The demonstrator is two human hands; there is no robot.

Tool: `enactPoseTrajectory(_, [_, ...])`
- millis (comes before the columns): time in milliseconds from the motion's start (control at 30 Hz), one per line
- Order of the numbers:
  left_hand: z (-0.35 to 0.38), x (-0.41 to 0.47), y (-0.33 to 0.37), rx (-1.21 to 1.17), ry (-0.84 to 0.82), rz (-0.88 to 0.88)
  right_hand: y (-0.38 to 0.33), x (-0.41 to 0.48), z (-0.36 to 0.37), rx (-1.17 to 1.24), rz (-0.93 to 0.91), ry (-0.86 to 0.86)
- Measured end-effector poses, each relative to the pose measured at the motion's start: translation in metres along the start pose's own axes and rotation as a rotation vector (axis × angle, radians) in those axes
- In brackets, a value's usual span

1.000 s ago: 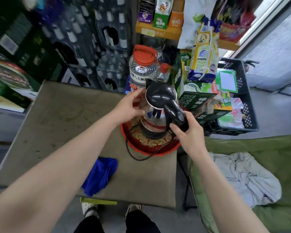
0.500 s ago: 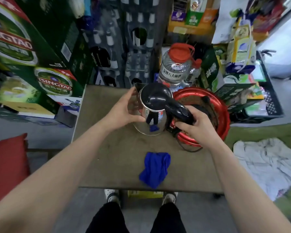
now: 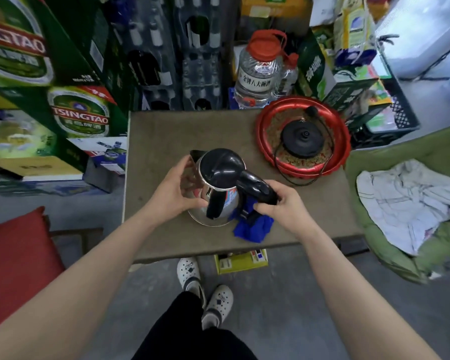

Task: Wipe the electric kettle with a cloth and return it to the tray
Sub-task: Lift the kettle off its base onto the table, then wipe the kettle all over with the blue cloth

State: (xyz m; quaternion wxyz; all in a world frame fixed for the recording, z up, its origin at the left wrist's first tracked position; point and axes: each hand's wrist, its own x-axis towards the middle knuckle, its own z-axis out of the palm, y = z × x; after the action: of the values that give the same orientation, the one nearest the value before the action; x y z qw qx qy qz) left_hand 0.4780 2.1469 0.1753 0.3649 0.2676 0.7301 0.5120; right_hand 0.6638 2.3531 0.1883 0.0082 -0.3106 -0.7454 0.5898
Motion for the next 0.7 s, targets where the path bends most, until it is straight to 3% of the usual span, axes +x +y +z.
enactPoseTrajectory(433, [0.023, -0.033, -0.058, -0.031, 0.175, -0.059, 0.048, 0.003, 0.016, -0.091, -0.042, -0.147])
enactPoseTrajectory(500, [0.022, -0.032, -0.059, -0.023, 0.171, -0.068, 0.071, 0.008, 0.013, -0.112, 0.083, -0.032])
enactPoseTrajectory(600, [0.021, -0.03, -0.06, -0.001, 0.165, -0.07, 0.092, 0.018, 0.019, -0.063, 0.435, 0.244])
enactPoseTrajectory(700, [0.019, -0.028, -0.058, 0.011, 0.141, -0.053, 0.103, 0.033, 0.036, -0.04, 0.584, 0.307])
